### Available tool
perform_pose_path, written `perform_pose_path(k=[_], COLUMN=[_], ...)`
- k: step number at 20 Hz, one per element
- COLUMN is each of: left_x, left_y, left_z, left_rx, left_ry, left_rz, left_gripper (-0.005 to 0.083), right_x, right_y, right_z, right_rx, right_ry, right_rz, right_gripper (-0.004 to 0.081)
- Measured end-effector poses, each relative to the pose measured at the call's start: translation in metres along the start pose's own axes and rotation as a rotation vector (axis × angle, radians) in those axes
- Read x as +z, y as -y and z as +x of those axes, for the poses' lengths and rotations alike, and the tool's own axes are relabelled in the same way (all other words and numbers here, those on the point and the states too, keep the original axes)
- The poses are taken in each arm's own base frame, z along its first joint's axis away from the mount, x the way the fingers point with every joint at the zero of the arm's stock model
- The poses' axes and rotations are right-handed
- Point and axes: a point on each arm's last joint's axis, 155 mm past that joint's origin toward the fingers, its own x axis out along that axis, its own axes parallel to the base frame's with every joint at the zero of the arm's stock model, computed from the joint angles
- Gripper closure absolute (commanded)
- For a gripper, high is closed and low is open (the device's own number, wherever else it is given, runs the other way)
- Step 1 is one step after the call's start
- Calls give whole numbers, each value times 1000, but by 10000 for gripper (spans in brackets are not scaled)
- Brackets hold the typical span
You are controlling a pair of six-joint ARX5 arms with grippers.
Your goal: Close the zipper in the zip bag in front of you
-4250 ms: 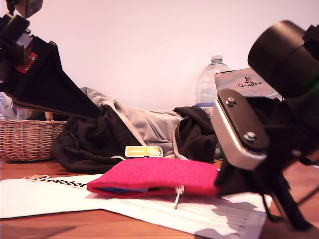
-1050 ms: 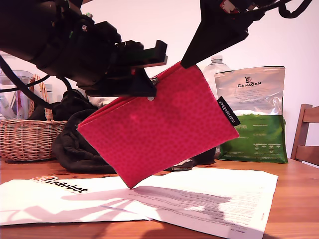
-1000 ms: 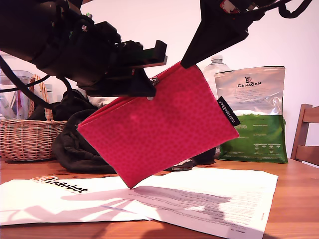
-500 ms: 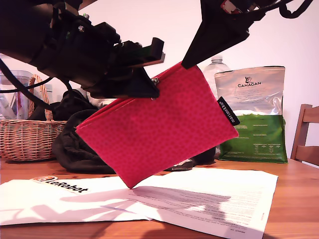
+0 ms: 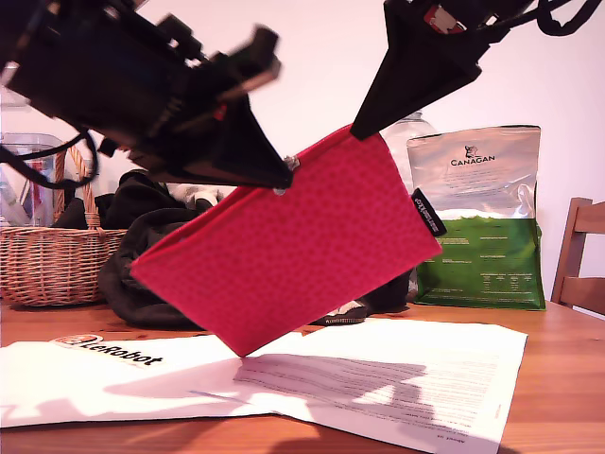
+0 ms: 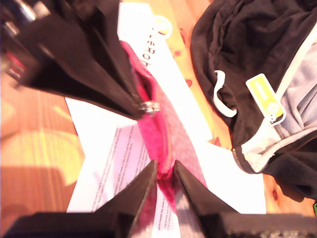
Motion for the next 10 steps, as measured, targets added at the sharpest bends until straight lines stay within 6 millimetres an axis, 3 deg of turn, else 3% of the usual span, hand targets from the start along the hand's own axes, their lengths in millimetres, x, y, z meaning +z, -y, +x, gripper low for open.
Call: perform_pose_path(k=[4,10], left_x=[-11,-19], left_y=[14,17], left_z=[-2,-5], left_rx=[-100,-181], left_ry=[-59,-116], left_rz=[-125,-235], left_gripper=[797,797], right_x=[-1,-4], right_y=[-2,-5], right_z=[0,0], right_rx=[8,20], right_ry=[-7,-17], right_rz=[-22,-64], right_gripper=[783,783])
